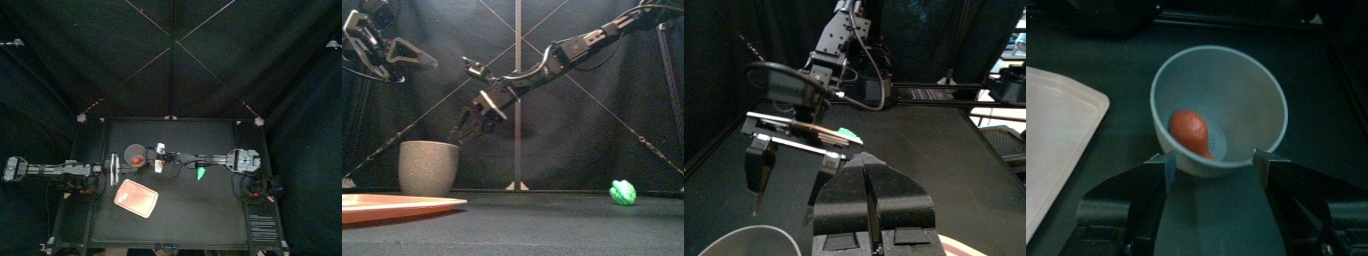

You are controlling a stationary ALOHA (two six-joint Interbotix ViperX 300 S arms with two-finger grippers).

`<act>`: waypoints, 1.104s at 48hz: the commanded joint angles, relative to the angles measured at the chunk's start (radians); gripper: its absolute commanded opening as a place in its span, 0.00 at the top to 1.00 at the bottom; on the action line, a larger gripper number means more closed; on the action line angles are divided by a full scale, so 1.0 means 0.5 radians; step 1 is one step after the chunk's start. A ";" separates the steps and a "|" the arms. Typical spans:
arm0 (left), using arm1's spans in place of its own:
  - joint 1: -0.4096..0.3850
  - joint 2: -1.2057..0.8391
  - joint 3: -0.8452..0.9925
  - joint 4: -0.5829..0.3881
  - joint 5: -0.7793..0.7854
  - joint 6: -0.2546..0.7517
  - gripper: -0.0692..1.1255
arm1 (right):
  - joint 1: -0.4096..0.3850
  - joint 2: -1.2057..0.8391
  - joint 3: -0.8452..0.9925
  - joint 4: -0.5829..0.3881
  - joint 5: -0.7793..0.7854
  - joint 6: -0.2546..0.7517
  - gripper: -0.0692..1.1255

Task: Pick the drumstick then place it in the grey bowl
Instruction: Drop drumstick in the grey bowl and return to neutral

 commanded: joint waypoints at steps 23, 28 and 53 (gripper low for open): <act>0.031 0.003 0.006 0.009 -0.018 0.003 0.94 | 0.175 -0.948 1.154 0.270 -0.917 -0.003 0.15; 0.055 0.003 0.006 0.018 -0.018 0.003 0.94 | 0.175 -1.068 1.270 0.270 -0.923 -0.009 0.15; 0.074 0.003 0.018 0.015 -0.018 0.000 0.94 | 0.264 -1.647 1.675 0.301 -0.936 0.006 0.15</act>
